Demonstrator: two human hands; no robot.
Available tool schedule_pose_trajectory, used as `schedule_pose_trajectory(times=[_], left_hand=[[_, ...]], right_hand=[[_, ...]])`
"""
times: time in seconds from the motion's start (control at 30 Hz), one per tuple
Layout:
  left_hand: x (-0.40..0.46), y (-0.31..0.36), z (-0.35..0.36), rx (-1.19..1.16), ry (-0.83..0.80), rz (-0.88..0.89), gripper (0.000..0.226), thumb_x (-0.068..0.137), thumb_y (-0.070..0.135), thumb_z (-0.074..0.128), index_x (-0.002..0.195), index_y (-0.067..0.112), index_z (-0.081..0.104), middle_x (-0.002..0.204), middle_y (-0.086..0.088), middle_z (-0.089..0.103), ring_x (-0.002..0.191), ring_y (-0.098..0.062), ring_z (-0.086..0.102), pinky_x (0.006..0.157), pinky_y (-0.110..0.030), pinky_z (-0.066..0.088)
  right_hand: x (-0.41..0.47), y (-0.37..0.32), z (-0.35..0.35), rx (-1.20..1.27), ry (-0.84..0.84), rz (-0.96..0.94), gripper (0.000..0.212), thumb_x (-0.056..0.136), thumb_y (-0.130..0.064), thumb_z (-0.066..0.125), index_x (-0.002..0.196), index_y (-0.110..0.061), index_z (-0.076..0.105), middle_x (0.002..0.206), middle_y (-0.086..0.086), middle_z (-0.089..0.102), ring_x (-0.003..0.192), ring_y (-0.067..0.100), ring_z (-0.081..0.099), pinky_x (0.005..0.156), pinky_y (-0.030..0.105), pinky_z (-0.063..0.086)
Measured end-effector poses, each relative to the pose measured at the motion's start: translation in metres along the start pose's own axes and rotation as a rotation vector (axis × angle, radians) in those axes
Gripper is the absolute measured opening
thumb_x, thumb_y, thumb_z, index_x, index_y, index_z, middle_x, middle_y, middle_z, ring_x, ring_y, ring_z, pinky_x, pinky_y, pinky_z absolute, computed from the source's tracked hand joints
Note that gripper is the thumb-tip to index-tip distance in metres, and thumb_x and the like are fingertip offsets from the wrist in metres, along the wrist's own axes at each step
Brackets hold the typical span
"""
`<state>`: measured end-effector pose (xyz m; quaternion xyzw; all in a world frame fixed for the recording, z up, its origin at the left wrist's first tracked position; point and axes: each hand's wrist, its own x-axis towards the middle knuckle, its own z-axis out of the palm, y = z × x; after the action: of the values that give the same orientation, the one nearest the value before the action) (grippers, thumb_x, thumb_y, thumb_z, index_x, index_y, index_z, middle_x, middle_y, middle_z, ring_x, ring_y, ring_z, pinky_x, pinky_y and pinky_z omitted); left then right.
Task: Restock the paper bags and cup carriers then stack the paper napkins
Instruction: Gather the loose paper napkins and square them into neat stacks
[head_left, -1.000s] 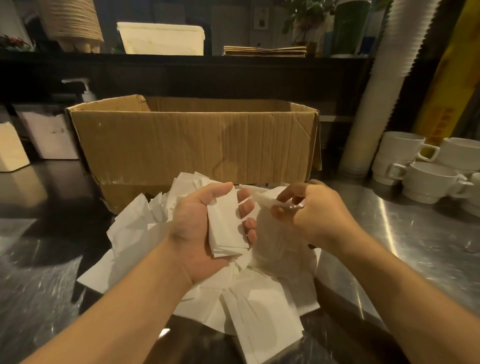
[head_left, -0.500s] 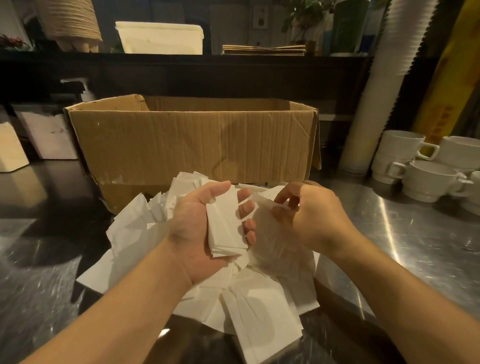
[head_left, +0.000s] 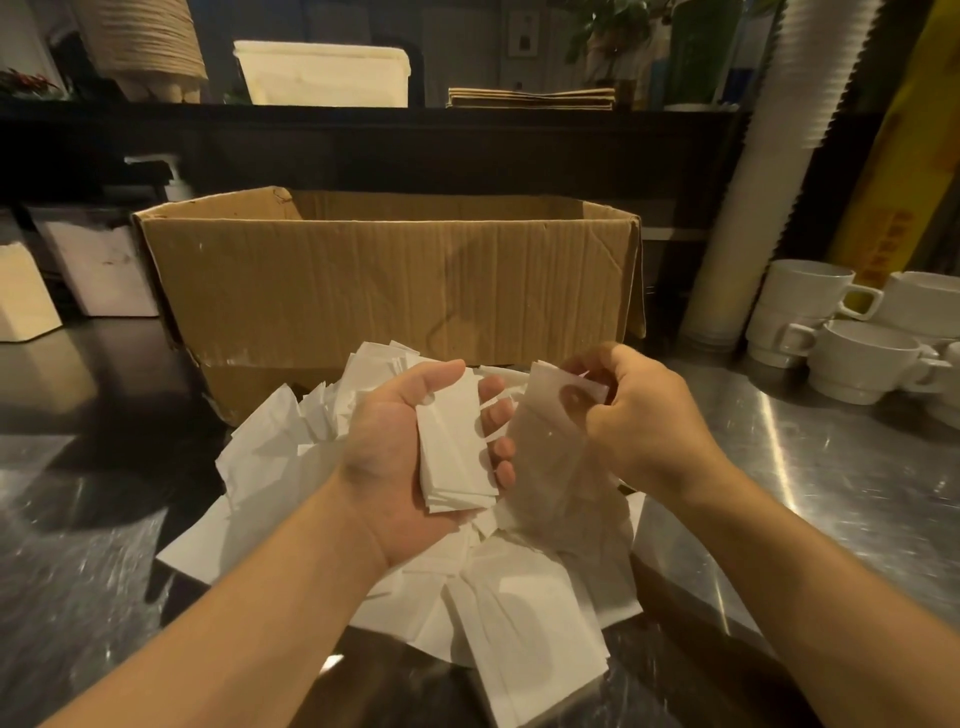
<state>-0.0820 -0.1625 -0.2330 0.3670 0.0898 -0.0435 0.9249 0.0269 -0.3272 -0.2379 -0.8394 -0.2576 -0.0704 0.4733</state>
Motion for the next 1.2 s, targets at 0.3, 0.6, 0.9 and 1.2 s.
schedule_pose_trajectory(times=[0.3,0.6,0.9,1.2], left_hand=[[0.000,0.000,-0.001,0.015,-0.012,0.008,0.038,0.083,0.032,0.061,0.114,0.010,0.064,0.095,-0.011,0.060,0.071,-0.026,0.054,0.072,-0.036,0.043],[0.003,-0.001,-0.002,0.074,-0.040,0.005,0.043,0.085,0.039,0.063,0.113,0.008,0.072,0.108,-0.014,0.066,0.088,-0.030,0.064,0.081,-0.041,0.053],[-0.001,-0.004,-0.001,0.173,-0.047,-0.020,0.049,0.092,0.044,0.061,0.121,0.007,0.075,0.120,-0.015,0.071,0.099,-0.032,0.068,0.095,-0.045,0.054],[0.003,-0.007,-0.003,0.192,-0.238,-0.100,0.061,0.099,0.052,0.054,0.139,0.007,0.064,0.120,-0.018,0.062,0.108,-0.038,0.060,0.104,-0.053,0.044]], right_hand=[[-0.001,-0.003,-0.008,0.147,0.324,-0.203,0.007,0.100,-0.020,0.063,0.103,-0.025,0.065,0.096,-0.013,0.065,0.087,-0.001,0.062,0.069,0.008,0.052],[-0.006,-0.023,-0.023,0.734,-0.376,0.078,0.008,0.072,-0.028,0.062,0.067,-0.024,0.067,0.088,0.000,0.066,0.088,0.018,0.066,0.079,0.031,0.060],[-0.006,-0.018,-0.026,0.855,-0.666,-0.016,0.020,0.063,-0.030,0.079,0.074,-0.018,0.068,0.089,0.007,0.065,0.089,0.025,0.067,0.075,0.033,0.061],[-0.013,-0.025,-0.015,0.645,-0.414,-0.109,0.006,0.082,-0.025,0.072,0.080,-0.021,0.077,0.090,0.009,0.072,0.082,0.025,0.066,0.073,0.030,0.055]])
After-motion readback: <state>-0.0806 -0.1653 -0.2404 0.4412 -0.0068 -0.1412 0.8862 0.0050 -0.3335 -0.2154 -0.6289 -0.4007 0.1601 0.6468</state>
